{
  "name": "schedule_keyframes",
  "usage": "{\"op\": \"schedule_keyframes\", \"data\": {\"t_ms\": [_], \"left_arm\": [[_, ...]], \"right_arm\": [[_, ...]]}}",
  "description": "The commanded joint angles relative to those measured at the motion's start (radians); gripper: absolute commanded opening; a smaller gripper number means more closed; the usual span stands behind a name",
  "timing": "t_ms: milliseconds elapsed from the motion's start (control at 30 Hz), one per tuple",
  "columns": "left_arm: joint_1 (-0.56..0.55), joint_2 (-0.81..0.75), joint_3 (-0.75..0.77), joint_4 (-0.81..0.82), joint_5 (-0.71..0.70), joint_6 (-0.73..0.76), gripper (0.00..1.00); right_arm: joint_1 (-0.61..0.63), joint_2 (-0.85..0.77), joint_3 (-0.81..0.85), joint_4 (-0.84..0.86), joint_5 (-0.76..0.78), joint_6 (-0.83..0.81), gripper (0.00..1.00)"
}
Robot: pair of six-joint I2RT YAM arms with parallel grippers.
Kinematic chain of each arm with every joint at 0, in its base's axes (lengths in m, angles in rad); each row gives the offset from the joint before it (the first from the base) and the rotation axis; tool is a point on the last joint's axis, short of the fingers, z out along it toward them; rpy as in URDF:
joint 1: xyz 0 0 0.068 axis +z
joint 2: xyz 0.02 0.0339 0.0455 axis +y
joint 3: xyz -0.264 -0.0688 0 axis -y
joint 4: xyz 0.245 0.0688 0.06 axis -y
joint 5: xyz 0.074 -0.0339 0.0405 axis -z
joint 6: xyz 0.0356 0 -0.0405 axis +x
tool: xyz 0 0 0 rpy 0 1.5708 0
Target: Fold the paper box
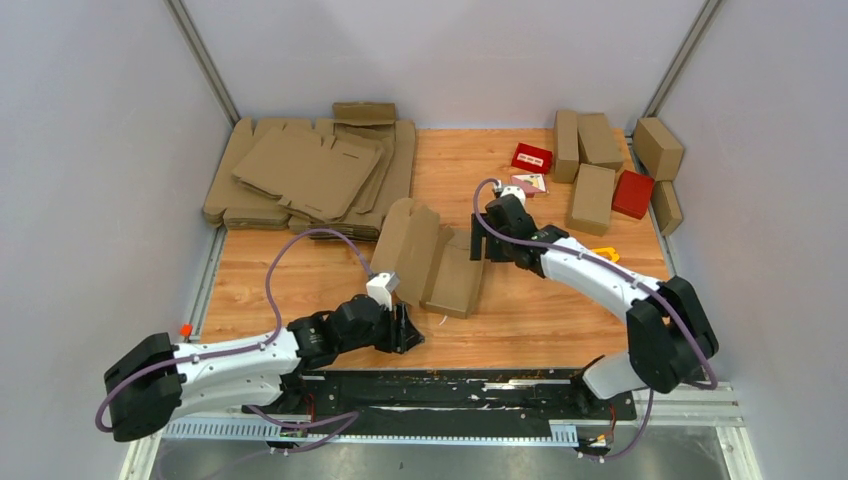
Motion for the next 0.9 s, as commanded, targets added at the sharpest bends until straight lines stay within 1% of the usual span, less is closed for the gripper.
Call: {"op": "schedule_keyframes", "data": {"t_ms": [0,67,133,233,367,400,500,633,700,767,867], "left_arm": [[-0.005,0.056,-0.013,0.198,-0.084,-0.038,0.50],[-0.006,0.090,-0.013,0.219,-0.102,-0.043,0.42],[-0.006,0.123,-0.017,0.258,-0.110,-0.053,0.30],[-0.005,0.174,-0.018,0.308,-0.113,-0.067,0.17],[-0.006,0.231,-0.018,0.364,-0.121,-0.084,0.06],[-0.006,0.241,-0.016,0.374,-0.123,-0.087,0.05],[-0.006,0.258,-0.007,0.386,-0.141,-0.087,0.04],[-0.004,0.257,0.007,0.362,-0.192,-0.067,0.04],[0.003,0.257,0.009,0.353,-0.205,-0.055,0.04],[0.015,0.257,0.012,0.345,-0.200,-0.045,0.04],[0.036,0.246,0.017,0.316,-0.194,-0.023,0.04]], "right_arm": [[-0.037,0.063,0.046,0.050,0.017,0.009,0.76],[-0.055,0.095,0.056,0.065,0.001,-0.001,0.74],[-0.065,0.135,0.075,0.070,-0.005,-0.017,0.70],[-0.079,0.200,0.115,0.072,-0.036,-0.054,0.65],[-0.082,0.265,0.178,0.041,-0.053,-0.100,0.63],[-0.082,0.278,0.191,0.028,-0.057,-0.106,0.60],[-0.082,0.289,0.190,0.016,-0.083,-0.101,0.58],[-0.078,0.226,0.093,0.058,-0.117,-0.064,0.56],[-0.072,0.185,0.044,0.071,-0.135,-0.047,0.54],[-0.049,0.130,-0.003,0.080,-0.145,-0.036,0.54],[-0.014,0.062,-0.061,0.079,-0.146,-0.024,0.59]]}}
